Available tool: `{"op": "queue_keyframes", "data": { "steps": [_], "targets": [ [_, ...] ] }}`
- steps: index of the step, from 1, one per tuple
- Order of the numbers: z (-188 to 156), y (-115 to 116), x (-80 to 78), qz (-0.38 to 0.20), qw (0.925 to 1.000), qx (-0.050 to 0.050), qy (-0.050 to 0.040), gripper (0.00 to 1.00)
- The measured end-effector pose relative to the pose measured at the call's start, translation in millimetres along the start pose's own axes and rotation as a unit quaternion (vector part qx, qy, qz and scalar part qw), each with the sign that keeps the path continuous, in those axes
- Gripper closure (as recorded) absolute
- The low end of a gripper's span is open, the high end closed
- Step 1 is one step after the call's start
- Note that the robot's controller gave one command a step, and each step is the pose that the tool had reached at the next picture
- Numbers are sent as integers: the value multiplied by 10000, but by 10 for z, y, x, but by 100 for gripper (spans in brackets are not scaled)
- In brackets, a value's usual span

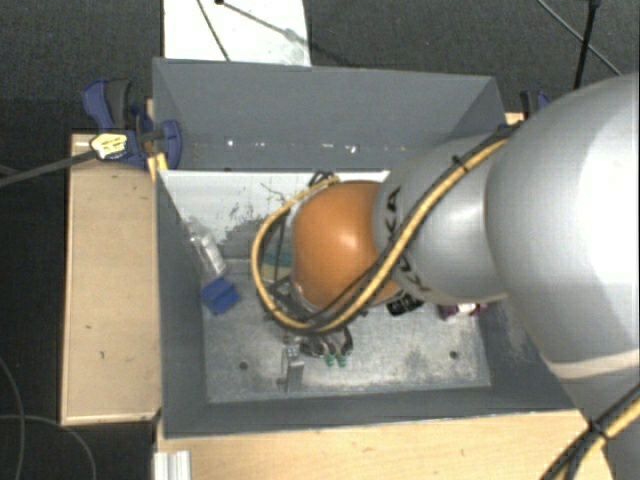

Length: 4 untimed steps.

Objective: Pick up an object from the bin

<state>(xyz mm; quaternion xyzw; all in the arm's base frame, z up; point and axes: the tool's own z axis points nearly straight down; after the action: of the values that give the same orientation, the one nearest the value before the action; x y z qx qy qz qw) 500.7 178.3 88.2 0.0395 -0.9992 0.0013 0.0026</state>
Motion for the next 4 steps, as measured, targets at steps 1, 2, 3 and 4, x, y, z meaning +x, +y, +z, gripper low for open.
{"op": "queue_keyframes", "data": {
  "steps": [1,2,3,4],
  "targets": [
    [15,-641,-277,-113,9999,-1,-49,0],
    [188,-1132,-78,-27,10000,-4,-25,0],
    [180,-1096,-87,-12,10000,-20,-35,100],
    [180,-539,22,-1267,9919,-19,-25,100]
  ]
}}
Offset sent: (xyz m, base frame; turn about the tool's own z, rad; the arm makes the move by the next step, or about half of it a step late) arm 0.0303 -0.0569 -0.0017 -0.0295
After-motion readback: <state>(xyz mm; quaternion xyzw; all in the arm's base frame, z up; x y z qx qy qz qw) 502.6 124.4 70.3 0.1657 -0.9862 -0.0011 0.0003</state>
